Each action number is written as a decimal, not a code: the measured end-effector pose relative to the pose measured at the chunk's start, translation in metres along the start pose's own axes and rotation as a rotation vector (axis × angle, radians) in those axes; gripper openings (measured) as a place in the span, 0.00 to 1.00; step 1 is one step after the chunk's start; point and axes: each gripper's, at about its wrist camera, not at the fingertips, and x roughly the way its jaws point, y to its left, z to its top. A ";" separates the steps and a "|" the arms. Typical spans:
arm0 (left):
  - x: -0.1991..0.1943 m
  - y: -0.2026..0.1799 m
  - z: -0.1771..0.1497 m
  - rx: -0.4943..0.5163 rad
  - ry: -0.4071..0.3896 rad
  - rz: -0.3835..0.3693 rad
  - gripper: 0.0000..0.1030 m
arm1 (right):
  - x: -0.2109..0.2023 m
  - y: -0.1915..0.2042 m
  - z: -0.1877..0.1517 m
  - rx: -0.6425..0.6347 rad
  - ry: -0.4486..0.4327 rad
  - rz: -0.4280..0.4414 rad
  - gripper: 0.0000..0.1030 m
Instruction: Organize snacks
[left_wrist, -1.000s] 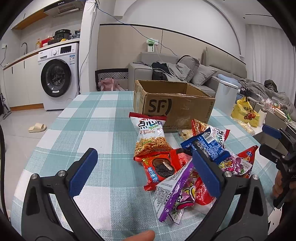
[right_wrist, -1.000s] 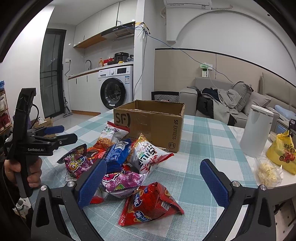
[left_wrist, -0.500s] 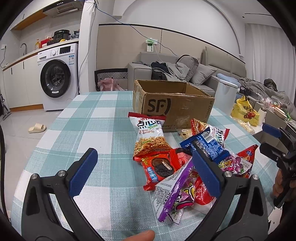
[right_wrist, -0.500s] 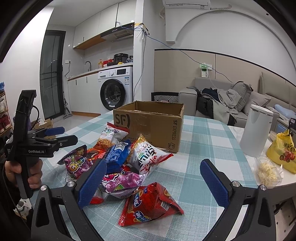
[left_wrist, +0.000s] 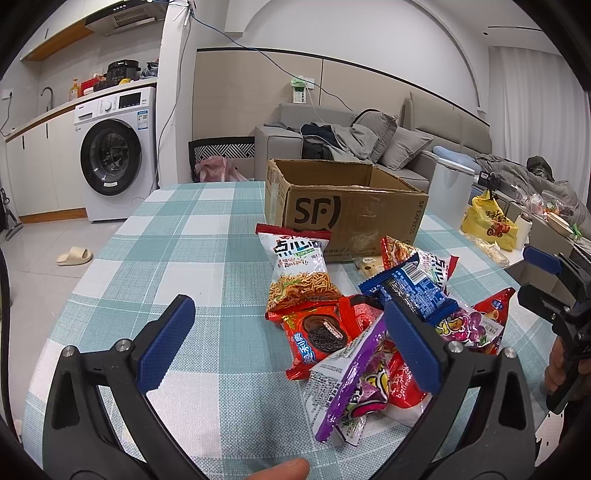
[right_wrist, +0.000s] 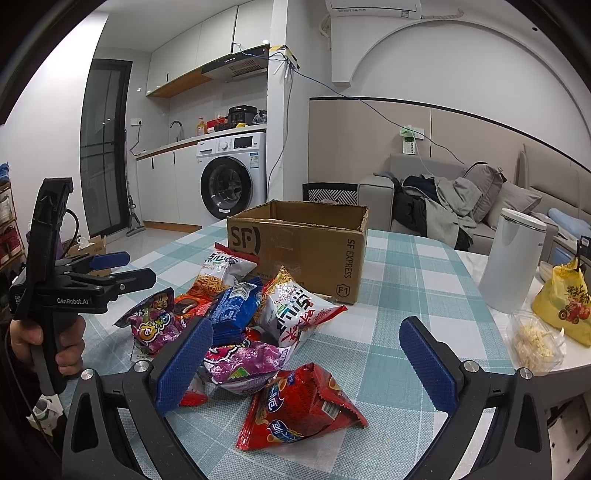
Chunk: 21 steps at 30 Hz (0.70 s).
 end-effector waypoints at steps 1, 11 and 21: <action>0.000 0.000 0.000 0.000 0.000 0.000 0.99 | 0.000 0.000 0.000 0.000 0.000 0.000 1.00; -0.013 0.007 -0.001 -0.038 -0.037 -0.014 0.99 | -0.002 -0.001 0.000 0.007 -0.017 0.003 1.00; -0.009 0.004 0.000 -0.015 -0.014 -0.007 0.99 | -0.004 -0.001 -0.001 0.006 -0.016 0.007 1.00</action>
